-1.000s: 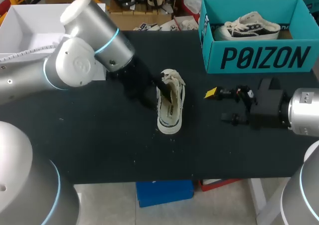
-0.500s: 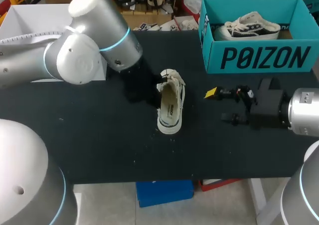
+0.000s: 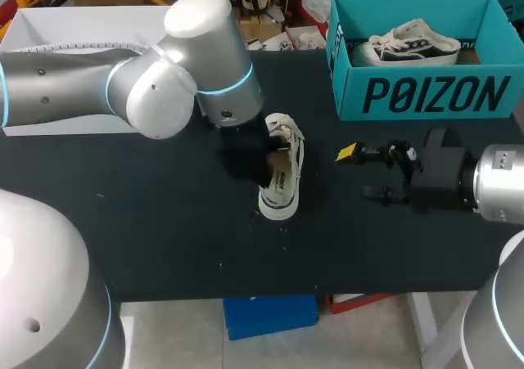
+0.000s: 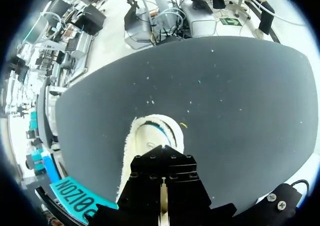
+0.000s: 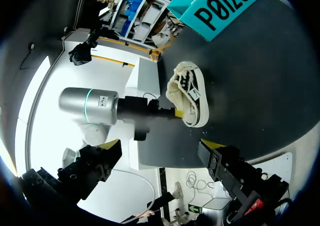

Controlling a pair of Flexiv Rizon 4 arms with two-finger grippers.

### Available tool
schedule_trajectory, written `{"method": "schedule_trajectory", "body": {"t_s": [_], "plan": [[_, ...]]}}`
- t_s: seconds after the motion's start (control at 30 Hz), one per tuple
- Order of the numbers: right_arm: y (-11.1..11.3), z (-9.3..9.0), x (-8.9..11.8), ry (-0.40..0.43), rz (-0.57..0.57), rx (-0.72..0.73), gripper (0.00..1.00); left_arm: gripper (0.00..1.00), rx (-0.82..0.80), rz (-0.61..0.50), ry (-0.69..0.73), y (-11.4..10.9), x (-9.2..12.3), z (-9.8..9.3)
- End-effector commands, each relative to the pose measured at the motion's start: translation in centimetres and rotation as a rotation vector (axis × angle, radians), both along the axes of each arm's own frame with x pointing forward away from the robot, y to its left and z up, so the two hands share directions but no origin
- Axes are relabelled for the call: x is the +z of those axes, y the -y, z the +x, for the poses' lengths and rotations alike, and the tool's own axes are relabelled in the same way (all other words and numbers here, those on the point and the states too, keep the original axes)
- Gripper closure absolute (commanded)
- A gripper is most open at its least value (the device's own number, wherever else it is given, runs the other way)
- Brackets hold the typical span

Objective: Take the shoe out of the shoebox, open the shoe tongue, remove and reinsert the insole, then place the shoe into the shoebox

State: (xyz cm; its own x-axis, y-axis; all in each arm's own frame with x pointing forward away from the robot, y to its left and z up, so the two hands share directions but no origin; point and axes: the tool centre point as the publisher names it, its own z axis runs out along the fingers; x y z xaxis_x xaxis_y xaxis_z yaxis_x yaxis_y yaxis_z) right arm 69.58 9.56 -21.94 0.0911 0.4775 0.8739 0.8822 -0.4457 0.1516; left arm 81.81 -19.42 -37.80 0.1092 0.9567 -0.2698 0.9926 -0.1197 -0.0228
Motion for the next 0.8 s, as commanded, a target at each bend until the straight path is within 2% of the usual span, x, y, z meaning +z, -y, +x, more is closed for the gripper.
{"method": "schedule_trajectory", "body": {"t_s": [0.03, 0.57, 0.67, 0.8], "plan": [[0.0, -0.1, 0.1, -0.001, -0.001, 0.0, 0.0, 1.0, 0.003, 0.022, -0.01, 1.1, -1.8, 0.6], [0.0, -0.1, 0.1, -0.001, -0.001, 0.0, 0.0, 1.0, -0.013, 0.083, -0.065, 2.7, -6.5, 0.2], [0.0, -0.1, 0.1, -0.001, -0.001, 0.0, 0.0, 1.0, -0.01, 0.073, -0.07, 2.8, -6.4, 0.2], [0.0, -0.1, 0.1, -0.001, -0.001, 0.0, 0.0, 1.0, 0.001, -0.007, -0.089, 2.7, -3.8, 0.3]]}}
